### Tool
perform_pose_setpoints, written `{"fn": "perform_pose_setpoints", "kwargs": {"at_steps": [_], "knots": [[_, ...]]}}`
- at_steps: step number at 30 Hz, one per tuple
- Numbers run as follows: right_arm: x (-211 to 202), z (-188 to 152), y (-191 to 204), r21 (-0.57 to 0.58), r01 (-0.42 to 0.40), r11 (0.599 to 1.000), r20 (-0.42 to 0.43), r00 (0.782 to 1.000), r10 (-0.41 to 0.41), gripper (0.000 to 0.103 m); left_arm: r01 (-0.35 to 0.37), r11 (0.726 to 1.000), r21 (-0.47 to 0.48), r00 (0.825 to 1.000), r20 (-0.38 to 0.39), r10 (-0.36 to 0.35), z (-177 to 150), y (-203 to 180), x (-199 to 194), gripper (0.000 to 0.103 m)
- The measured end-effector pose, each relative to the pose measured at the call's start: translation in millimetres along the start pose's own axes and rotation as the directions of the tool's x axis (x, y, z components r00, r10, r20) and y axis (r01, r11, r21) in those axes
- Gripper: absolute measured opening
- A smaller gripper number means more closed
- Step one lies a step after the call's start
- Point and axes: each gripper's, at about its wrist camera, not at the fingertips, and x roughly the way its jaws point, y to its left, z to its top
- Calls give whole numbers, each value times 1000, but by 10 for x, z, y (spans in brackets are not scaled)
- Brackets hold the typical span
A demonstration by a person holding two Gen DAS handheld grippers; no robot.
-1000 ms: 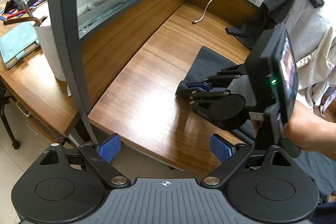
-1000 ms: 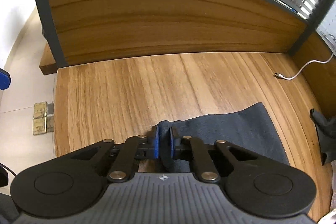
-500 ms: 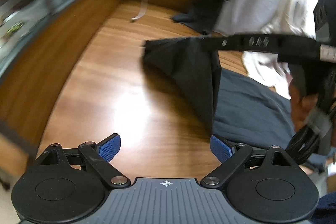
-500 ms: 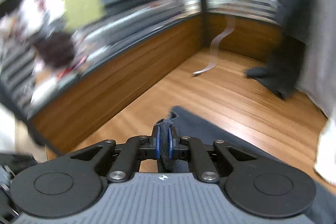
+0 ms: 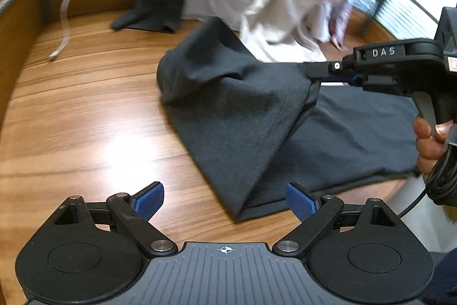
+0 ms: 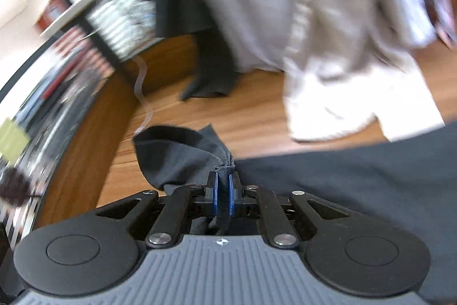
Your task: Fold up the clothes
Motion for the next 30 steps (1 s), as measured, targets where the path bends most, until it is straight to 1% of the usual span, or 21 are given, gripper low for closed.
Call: {"fn": "perform_pose_setpoints", "kwargs": {"at_steps": [2,4,6,8,9,10,11,12,13,14,16,18,22,24,25,26,27,30], "knots": [[-3,-88,-183,33,52,998,0,999,-52,8,16,1000,13,1000,-12,-16,41,-59,88,93],[36,-183,-353,72,86,994,-29,996,-84,8,35,999,42,999,-35,-34,70,-121,181,93],[92,-249,-488,90,92,992,-73,994,-86,9,48,996,70,998,-53,-44,89,-184,253,93],[133,-274,-581,94,88,992,-109,991,-77,15,59,994,96,996,-70,-53,103,-249,324,93],[138,-268,-610,92,83,992,-121,990,-71,15,63,993,104,996,-76,-56,106,-279,353,93],[142,-261,-639,91,78,993,-132,989,-65,21,66,992,110,995,-81,-57,104,-291,373,93],[137,-229,-666,83,64,994,-138,989,-52,34,66,992,110,995,-84,-56,98,-295,385,93],[128,-191,-693,74,49,996,-143,989,-38,40,64,992,108,995,-85,-55,91,-305,397,93],[120,-153,-720,65,34,997,-148,989,-24,49,61,993,102,995,-88,-52,84,-310,408,93],[147,-104,-751,54,13,998,-166,986,-3,54,54,994,94,995,-89,-46,78,-313,419,93],[221,-4,-804,33,-22,999,-210,977,29,55,37,996,79,996,-89,-29,75,-320,440,93],[352,72,-857,24,-50,998,-264,963,54,55,18,997,69,996,-88,-12,82,-322,462,93],[626,155,-964,60,-97,994,-354,928,112,55,-18,998,63,996,-88,24,85,-354,474,93],[733,169,-1015,114,-112,987,-375,916,147,53,-34,997,69,996,-78,40,93,-378,465,93],[756,171,-1033,141,-119,983,-375,913,164,50,-41,997,72,996,-73,47,99,-390,459,93],[779,162,-1044,161,-122,979,-377,910,175,25,-48,996,75,996,-67,53,105,-402,453,93],[804,151,-1054,179,-125,976,-380,906,186,7,-52,996,78,996,-61,57,113,-412,448,93],[740,132,-1032,199,-138,970,-347,916,201,7,-59,994,91,997,-49,63,141,-435,438,93]]}}
